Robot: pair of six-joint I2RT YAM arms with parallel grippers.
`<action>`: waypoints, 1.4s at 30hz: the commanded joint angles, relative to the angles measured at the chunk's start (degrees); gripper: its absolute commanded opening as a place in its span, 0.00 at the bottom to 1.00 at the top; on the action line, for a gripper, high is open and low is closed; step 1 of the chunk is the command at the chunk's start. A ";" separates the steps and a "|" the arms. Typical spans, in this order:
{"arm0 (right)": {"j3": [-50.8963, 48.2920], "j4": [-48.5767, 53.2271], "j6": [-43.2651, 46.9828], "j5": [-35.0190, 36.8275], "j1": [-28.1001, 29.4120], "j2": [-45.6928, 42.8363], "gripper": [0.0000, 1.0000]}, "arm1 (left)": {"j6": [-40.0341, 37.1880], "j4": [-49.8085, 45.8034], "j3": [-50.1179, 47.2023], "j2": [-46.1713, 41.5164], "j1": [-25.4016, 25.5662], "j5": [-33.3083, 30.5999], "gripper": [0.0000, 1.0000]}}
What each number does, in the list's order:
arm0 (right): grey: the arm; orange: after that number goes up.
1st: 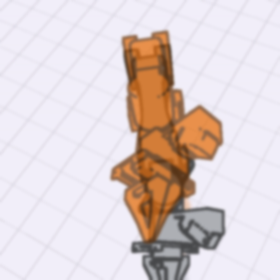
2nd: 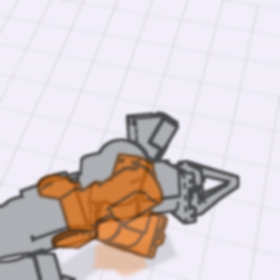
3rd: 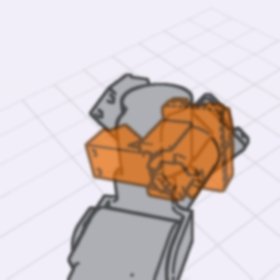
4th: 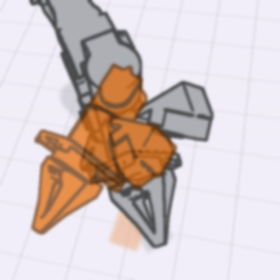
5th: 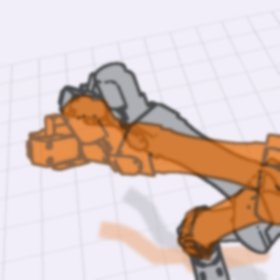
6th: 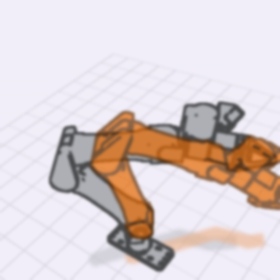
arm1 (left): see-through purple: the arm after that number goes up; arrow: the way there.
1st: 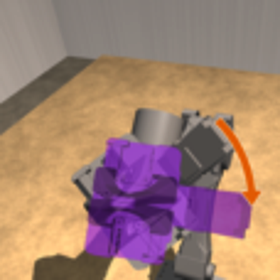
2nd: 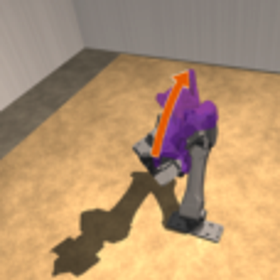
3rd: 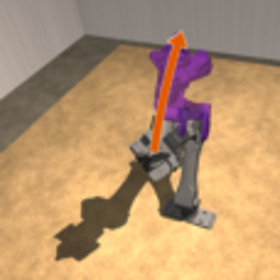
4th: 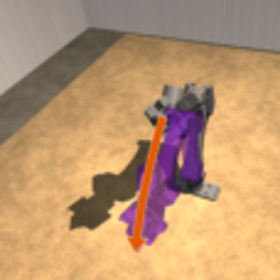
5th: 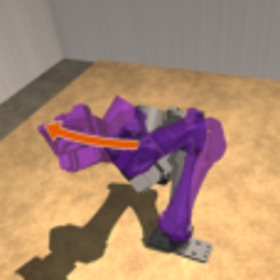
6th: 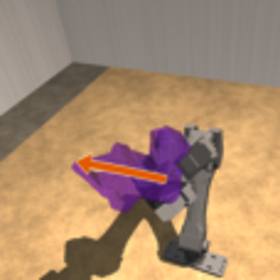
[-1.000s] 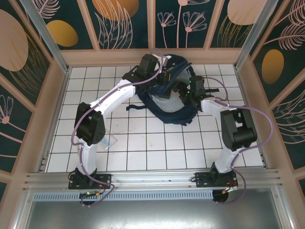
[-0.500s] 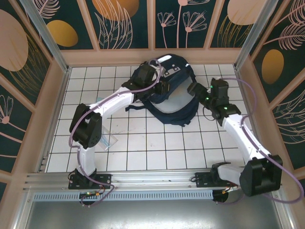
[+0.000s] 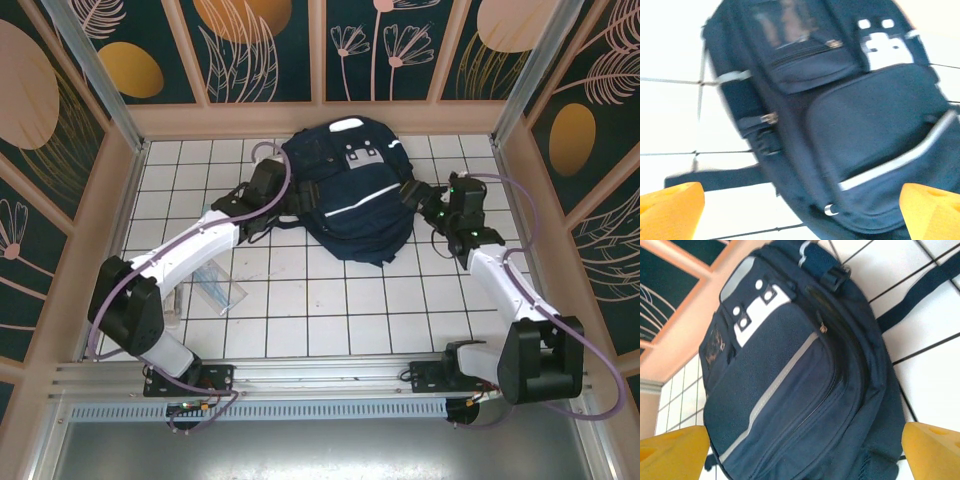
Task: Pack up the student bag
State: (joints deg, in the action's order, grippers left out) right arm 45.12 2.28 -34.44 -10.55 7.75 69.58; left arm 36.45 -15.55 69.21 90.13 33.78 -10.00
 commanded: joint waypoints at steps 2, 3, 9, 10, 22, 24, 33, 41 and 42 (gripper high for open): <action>0.29 -3.29 1.08 2.98 3.33 1.69 0.99 | 7.75 -8.10 -8.77 -3.95 -7.43 -2.32 0.99; 0.49 -3.10 1.20 3.39 3.95 1.95 0.99 | 9.27 -7.80 -11.31 -5.30 -9.72 -1.14 0.99; 0.62 -2.41 2.13 4.92 5.29 3.94 0.99 | 11.80 -8.24 -20.96 -12.17 -18.19 -3.55 0.99; 0.60 -2.37 2.18 4.76 5.27 4.29 0.99 | 12.14 -8.70 -21.84 -12.78 -19.43 -3.66 0.99; 1.52 -2.83 1.74 3.45 5.53 7.01 0.99 | 7.39 -4.79 -29.86 -10.78 -30.31 -4.20 0.99; 1.49 -2.82 1.74 3.59 5.52 6.94 0.99 | 7.02 -2.98 -30.46 -9.08 -30.97 -3.56 0.99; 1.91 -2.14 1.56 4.30 5.63 7.48 0.99 | 6.29 2.90 -29.66 -0.84 -31.14 -0.81 0.87; 2.36 -2.16 1.13 4.66 5.70 8.44 0.99 | 5.06 3.20 -28.20 1.04 -31.14 0.07 0.88; 2.54 -2.03 1.14 4.61 5.72 8.43 0.99 | 5.08 3.25 -28.34 1.25 -31.14 0.16 0.88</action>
State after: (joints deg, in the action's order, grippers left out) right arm 45.52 1.43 -33.34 -7.31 12.88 77.34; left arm 41.28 -11.73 41.87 88.16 2.90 -15.51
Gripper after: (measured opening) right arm 0.990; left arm 0.882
